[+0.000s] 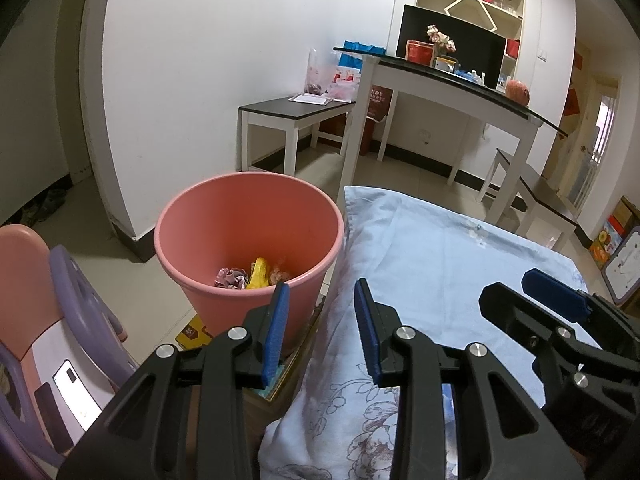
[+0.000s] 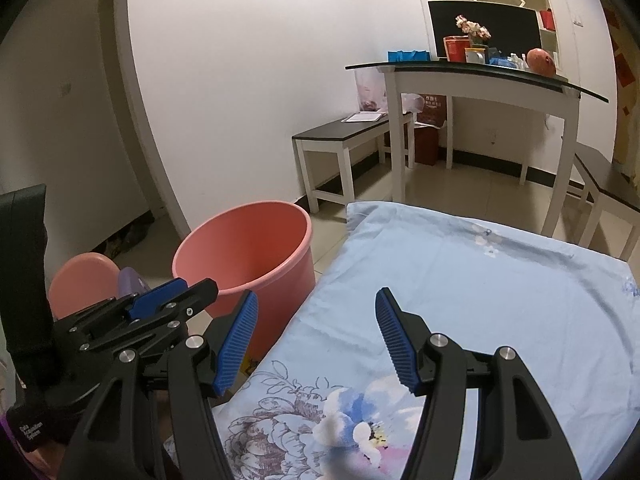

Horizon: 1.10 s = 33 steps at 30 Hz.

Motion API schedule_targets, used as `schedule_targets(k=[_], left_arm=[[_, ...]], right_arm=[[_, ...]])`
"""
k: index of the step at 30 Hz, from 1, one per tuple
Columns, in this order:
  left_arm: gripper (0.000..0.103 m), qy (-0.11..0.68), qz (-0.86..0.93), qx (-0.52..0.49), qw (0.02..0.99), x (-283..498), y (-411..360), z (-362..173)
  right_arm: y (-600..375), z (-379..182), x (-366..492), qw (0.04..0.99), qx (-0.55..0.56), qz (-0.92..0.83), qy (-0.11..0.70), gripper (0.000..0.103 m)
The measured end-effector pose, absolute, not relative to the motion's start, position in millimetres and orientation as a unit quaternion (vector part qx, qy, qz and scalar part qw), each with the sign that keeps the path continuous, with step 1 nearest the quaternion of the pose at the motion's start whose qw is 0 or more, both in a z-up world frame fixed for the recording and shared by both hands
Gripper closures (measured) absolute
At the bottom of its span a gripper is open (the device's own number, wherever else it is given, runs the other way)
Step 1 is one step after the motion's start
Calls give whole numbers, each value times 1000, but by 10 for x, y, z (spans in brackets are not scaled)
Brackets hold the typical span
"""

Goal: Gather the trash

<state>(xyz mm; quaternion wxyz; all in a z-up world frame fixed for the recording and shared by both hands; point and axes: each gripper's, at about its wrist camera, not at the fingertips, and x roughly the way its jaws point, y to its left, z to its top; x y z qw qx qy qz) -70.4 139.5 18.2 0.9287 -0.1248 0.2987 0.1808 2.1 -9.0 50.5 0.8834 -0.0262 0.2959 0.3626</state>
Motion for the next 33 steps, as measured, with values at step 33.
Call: schedule_targets(k=[33], left_arm=[[69,299,189,-125,927,-722,1452,243]], right_arm=[[-81,510,22,882,-26,364,298,42]])
